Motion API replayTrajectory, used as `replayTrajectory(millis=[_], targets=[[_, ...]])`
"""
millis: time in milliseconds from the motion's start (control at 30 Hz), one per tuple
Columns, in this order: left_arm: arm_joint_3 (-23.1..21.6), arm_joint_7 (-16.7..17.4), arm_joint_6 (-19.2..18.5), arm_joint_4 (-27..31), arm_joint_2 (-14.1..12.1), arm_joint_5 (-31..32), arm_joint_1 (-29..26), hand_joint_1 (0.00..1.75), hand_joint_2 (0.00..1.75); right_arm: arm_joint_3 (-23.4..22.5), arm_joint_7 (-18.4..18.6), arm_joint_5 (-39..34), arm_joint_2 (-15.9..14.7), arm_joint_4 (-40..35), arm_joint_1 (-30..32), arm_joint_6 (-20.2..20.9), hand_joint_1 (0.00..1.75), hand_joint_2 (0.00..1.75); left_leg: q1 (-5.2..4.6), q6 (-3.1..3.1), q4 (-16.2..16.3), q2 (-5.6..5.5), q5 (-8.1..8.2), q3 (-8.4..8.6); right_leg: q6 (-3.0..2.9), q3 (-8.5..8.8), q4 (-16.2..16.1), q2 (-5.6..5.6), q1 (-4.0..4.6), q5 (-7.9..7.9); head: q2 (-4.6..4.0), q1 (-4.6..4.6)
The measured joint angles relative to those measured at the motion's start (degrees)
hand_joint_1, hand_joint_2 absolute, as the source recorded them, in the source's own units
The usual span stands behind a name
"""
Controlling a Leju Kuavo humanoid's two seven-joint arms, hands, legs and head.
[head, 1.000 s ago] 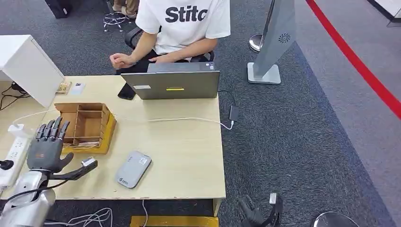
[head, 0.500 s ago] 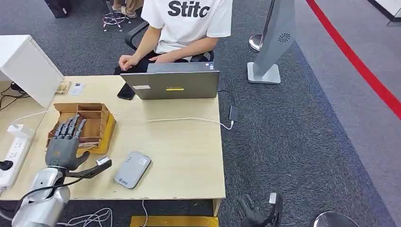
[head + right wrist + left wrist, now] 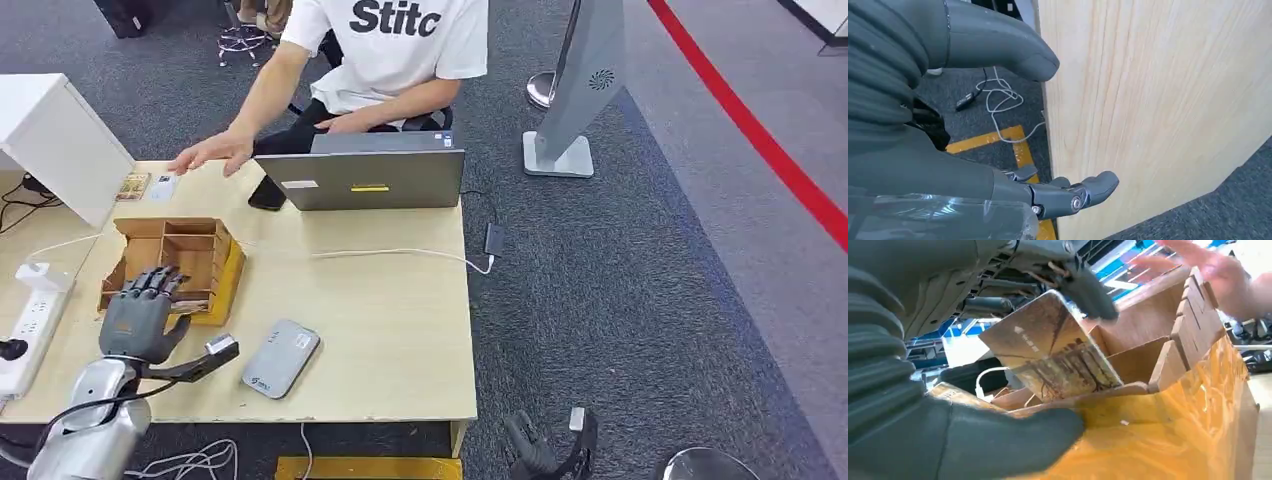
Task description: Pass the card to the sensor for recognition and then transmit it.
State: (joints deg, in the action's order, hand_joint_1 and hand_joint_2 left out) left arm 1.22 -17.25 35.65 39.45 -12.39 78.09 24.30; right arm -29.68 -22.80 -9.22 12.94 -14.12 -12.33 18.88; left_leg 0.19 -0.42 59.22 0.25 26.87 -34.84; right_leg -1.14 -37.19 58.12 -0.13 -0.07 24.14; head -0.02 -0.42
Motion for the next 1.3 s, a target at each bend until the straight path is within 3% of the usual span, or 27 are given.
replayTrajectory(millis=[833, 1033, 1200, 1300], targets=[[-0.26, -0.2, 0.07, 0.33, -0.59, -0.85, -0.5, 1.75, 1.75, 0.0, -0.07, -0.02, 0.0, 0.0, 0.01, 0.11, 0.0, 1.75, 0.0, 0.0, 0.0, 0.01, 0.0, 0.0, 0.0, 0.0, 0.0, 0.01, 0.0, 0.0, 0.0, 0.0], [-0.26, -2.67, 2.54, 2.8, -1.27, -3.61, -0.92, 1.75, 1.75, 0.07, -0.17, -0.02, 0.0, 0.0, 0.01, -0.13, 0.0, 1.75, 0.0, 0.02, 0.01, 0.0, -0.04, 0.02, 0.0, -0.03, 0.0, 0.01, 0.01, 0.0, 0.0, 0.02], [-0.44, -0.72, -4.92, 11.42, -3.06, -4.91, 3.33, 1.75, 1.75, 0.2, -0.15, -0.02, -0.02, 0.0, -0.04, -0.57, 0.0, 1.75, 0.04, 0.0, 0.02, -0.07, -0.1, -0.11, -0.04, -0.06, 0.0, -0.11, 0.05, -0.06, 0.0, 0.0], [-0.46, -0.57, -5.81, 14.43, -3.67, -5.99, 5.5, 1.75, 1.75, 0.24, -0.11, -0.11, -0.02, 0.0, -0.03, -0.55, 0.0, 1.75, 0.04, -0.02, 0.02, 0.03, -0.11, -0.06, -0.13, -0.07, 0.0, -0.03, 0.04, -0.13, 0.0, 0.0]])
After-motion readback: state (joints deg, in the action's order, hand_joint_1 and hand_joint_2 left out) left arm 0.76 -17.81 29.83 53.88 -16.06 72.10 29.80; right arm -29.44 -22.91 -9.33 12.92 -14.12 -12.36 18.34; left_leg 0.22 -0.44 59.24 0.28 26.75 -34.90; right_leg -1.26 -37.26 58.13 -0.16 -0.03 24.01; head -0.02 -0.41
